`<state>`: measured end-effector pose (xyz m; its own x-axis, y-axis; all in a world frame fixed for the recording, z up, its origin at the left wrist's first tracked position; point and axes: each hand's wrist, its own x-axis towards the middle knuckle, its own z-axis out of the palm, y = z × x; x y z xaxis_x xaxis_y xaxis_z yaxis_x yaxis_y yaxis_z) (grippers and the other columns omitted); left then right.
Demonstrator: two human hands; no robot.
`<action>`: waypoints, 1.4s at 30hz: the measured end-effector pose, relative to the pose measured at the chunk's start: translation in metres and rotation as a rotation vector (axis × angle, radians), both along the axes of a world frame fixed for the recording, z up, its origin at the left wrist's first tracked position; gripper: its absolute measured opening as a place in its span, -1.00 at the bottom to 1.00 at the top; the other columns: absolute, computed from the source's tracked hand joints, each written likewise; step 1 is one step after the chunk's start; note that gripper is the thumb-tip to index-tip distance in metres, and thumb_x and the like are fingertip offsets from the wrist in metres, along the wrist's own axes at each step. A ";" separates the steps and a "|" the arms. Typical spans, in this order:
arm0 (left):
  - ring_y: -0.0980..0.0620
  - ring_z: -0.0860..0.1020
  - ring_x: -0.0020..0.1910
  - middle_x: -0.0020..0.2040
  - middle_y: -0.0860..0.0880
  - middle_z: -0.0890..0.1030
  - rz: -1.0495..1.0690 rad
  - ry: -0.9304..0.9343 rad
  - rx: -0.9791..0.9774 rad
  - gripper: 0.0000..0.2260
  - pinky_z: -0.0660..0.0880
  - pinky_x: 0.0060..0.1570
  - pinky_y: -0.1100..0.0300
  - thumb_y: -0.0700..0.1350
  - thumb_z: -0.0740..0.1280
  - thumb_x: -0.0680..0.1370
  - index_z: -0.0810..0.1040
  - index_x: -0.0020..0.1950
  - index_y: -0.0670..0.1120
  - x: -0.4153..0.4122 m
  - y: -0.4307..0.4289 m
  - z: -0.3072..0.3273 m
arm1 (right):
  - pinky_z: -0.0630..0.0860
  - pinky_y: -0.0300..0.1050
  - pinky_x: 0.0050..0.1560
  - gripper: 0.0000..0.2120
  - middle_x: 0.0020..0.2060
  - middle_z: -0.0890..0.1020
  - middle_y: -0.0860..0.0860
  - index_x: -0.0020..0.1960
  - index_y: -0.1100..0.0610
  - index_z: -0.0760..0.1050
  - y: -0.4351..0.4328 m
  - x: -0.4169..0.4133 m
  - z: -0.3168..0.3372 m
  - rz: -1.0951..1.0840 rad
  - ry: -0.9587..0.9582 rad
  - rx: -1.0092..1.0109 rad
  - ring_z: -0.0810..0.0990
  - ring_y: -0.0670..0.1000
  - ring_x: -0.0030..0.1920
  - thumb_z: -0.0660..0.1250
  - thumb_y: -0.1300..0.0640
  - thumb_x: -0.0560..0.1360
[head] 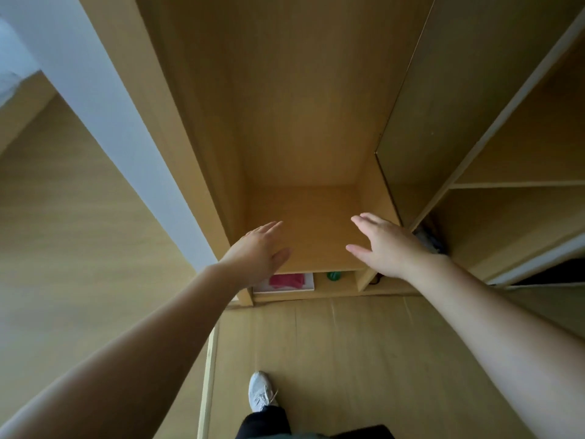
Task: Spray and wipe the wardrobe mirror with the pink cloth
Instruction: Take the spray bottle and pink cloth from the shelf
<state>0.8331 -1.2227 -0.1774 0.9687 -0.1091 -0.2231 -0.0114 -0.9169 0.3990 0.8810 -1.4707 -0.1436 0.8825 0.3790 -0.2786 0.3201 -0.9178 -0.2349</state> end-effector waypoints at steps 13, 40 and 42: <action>-0.08 0.18 0.50 0.54 -0.08 0.19 0.078 -0.004 0.000 -0.45 0.13 0.43 0.09 0.06 0.15 0.63 0.09 0.57 -0.06 0.112 0.004 -0.038 | 0.30 0.04 0.44 -0.40 0.56 0.11 0.00 0.56 0.01 0.09 0.020 0.122 -0.052 0.034 -0.032 0.048 0.17 0.09 0.52 0.17 -0.14 0.60; -0.02 0.24 0.48 0.50 -0.03 0.29 0.035 0.126 0.048 -0.46 0.16 0.43 0.12 0.13 0.15 0.61 0.18 0.54 -0.06 0.071 -0.025 -0.494 | 0.53 0.05 0.08 -0.54 0.34 0.44 0.03 0.42 0.16 0.36 0.012 0.102 -0.518 0.264 0.094 0.181 0.53 0.10 0.18 0.22 -0.02 0.59; -0.01 0.23 0.48 0.51 -0.03 0.28 -0.005 0.101 0.075 -0.46 0.15 0.45 0.11 0.12 0.15 0.61 0.17 0.54 -0.05 0.080 -0.020 -0.531 | 0.54 0.02 0.08 -0.53 0.34 0.44 0.03 0.43 0.16 0.35 0.013 0.106 -0.561 0.260 0.078 0.178 0.52 0.09 0.20 0.23 -0.02 0.59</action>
